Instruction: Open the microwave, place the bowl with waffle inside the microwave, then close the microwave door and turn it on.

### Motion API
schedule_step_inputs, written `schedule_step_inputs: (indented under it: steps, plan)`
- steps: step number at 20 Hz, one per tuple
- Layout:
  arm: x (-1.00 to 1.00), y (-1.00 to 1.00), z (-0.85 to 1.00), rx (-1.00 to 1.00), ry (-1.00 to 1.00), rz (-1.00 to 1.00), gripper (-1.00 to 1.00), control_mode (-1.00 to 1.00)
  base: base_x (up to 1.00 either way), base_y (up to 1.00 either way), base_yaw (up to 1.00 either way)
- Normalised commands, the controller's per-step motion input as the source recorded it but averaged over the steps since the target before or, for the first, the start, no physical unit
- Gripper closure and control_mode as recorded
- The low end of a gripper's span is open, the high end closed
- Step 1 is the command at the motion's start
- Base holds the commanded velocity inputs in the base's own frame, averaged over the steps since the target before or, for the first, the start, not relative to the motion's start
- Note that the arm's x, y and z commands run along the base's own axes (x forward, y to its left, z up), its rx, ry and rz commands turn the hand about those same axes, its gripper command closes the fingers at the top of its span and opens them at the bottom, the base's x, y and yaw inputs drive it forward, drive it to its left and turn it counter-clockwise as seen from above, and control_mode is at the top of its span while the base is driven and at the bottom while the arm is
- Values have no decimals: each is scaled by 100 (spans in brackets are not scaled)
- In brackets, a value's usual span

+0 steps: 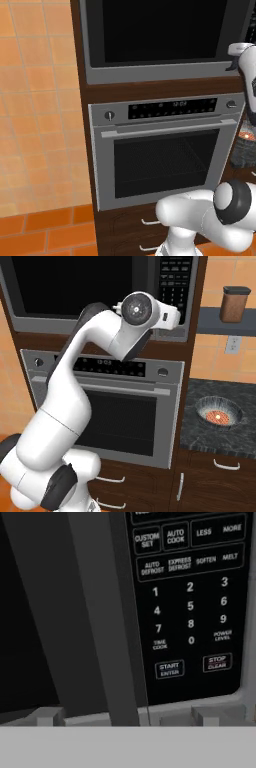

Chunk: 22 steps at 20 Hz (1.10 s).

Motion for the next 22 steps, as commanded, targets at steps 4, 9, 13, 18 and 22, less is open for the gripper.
schedule_step_inputs:
  steps: [4,9,13,18,22]
  plan:
    - [43,0,-1,0,8,6,-100,-100,0,0,0]
    - [37,-3,-2,0,3,7,-100,-100,0,0,0]
    - [32,-13,-3,0,1,7,-100,-100,0,0,0]
    - [35,-11,-5,1,1,8,-100,-100,0,0,0]
    - [34,-1,-19,0,0,9,-100,-100,0,0,0]
